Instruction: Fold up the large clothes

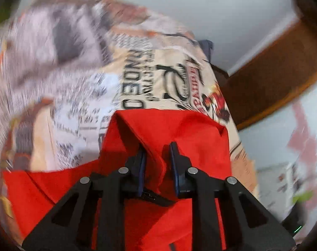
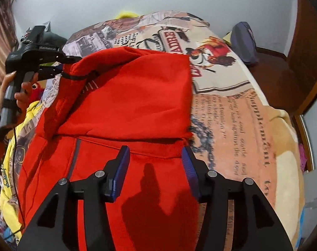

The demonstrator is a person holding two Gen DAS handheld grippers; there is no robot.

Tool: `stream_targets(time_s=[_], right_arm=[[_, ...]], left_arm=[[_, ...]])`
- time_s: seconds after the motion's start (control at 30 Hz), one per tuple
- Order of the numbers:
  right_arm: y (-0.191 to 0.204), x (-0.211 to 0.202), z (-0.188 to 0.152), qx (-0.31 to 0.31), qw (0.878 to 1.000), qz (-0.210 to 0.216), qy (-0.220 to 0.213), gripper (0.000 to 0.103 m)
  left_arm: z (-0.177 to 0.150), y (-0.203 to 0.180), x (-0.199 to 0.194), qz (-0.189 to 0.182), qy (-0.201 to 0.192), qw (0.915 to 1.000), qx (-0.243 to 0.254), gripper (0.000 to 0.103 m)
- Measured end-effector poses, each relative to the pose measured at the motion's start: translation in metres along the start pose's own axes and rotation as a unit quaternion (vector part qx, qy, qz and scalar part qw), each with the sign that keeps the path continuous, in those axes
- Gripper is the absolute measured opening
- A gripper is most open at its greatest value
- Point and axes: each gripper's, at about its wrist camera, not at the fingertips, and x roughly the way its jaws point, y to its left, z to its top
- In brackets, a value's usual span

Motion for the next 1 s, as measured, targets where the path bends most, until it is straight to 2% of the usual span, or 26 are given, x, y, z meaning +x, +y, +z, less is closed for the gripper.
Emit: stream_targets(time_s=[0.07,0.1,0.13,0.23,0.27,0.4,0.5,0.57,0.6,0.67,0.73,0.77,0.9,1.0], right_arm=[[-0.004,-0.008,-0.001,0.006,1.0,-0.008,-0.007,0.048],[-0.006,-0.011,-0.001,0.01,1.0,-0.009,-0.009,0.048],[-0.007,-0.015,-0.001,0.013,1.0,-0.009,-0.011,0.048],[-0.007,-0.031,-0.002,0.023,0.999,-0.006,-0.023,0.048],[-0.005,-0.039,-0.004,0.023,0.999,-0.005,-0.028,0.048],[0.002,-0.057,-0.007,0.009,0.999,0.001,-0.037,0.048],[0.008,-0.065,-0.012,0.0,0.999,-0.004,-0.034,0.048],[0.01,-0.066,-0.014,-0.002,1.0,-0.003,-0.029,0.048],[0.011,-0.066,-0.015,-0.004,1.0,-0.003,-0.026,0.048],[0.013,-0.066,-0.016,-0.007,1.0,-0.004,-0.021,0.048],[0.016,-0.063,-0.015,-0.01,1.0,-0.004,-0.017,0.048],[0.017,-0.061,-0.014,-0.009,1.0,-0.002,-0.015,0.048],[0.022,-0.051,-0.008,-0.001,1.0,0.008,-0.011,0.048],[0.028,-0.038,-0.003,0.009,1.0,0.018,-0.001,0.048]], left_arm=[[-0.014,-0.039,-0.013,0.018,-0.009,0.997,0.075,0.011],[-0.021,-0.053,-0.018,0.021,-0.009,0.9944,0.103,0.001],[-0.036,-0.079,-0.026,0.023,-0.012,0.9886,0.149,0.001],[-0.076,-0.123,-0.034,0.033,-0.013,0.9722,0.232,0.001],[-0.098,-0.136,-0.031,0.04,-0.005,0.9647,0.26,0.001],[-0.159,-0.143,-0.008,0.052,0.044,0.9532,0.295,0.001],[-0.2,-0.136,0.009,0.083,0.074,0.9469,0.302,0.002],[-0.218,-0.128,0.007,0.092,0.076,0.9483,0.294,0.005],[-0.223,-0.125,0.001,0.094,0.063,0.9502,0.29,0.01],[-0.229,-0.117,-0.015,0.075,0.059,0.9574,0.273,0.02],[-0.233,-0.108,-0.032,0.062,0.054,0.9651,0.249,0.045],[-0.235,-0.1,-0.045,0.063,0.043,0.9688,0.236,0.049],[-0.241,-0.076,-0.08,0.074,0.024,0.9761,0.203,0.05],[-0.233,-0.04,-0.105,0.085,0.008,0.9837,0.159,0.05]])
